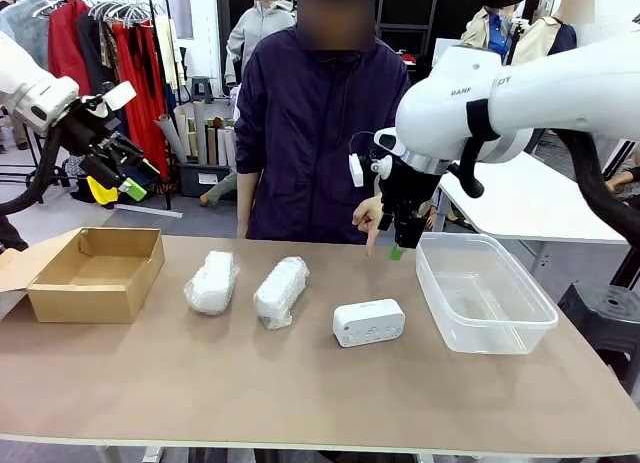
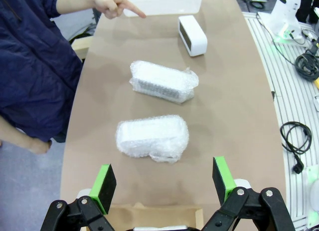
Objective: Separate and place wrapped and unwrapped clocks.
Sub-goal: Pick up the Digital clock indicated by the person.
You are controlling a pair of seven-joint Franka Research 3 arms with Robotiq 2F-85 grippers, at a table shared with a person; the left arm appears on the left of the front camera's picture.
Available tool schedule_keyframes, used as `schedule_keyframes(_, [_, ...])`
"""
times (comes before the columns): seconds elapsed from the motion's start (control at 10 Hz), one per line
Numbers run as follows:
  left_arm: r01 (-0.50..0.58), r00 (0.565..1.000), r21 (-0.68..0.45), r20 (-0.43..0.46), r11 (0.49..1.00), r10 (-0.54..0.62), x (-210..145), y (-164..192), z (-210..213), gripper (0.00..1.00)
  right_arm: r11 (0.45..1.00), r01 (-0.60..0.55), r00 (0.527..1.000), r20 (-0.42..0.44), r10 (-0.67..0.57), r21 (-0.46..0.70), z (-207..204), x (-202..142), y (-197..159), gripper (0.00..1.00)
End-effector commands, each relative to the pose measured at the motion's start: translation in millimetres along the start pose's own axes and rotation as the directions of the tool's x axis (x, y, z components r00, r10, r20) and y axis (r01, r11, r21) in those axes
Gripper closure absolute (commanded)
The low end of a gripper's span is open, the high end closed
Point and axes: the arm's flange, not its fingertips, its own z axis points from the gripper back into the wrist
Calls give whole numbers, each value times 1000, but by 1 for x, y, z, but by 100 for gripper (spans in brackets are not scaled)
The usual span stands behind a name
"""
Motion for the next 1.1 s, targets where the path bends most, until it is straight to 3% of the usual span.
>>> schedule_keyframes(0.0, [-2,1000,8,-2,1000,2,1,-4,1,0,999,-33,999,-2,33,-3,-16,3,12,0])
schedule_keyframes(0.3, [-2,1000,8,-2,1000,2,1,-4,1,0,998,-13,999,44,10,62,-39,0,18,0])
schedule_keyframes(0.5, [-2,1000,8,-2,1000,2,1,-4,1,0,993,-21,996,92,10,117,-32,-13,15,0])
schedule_keyframes(0.6, [-2,1000,8,-2,1000,2,1,-4,1,0,997,2,1000,10,-3,75,-40,2,20,0])
schedule_keyframes(1.0, [-2,1000,8,-2,1000,2,1,-4,1,0,996,-4,1000,29,1,90,-42,-1,20,0])
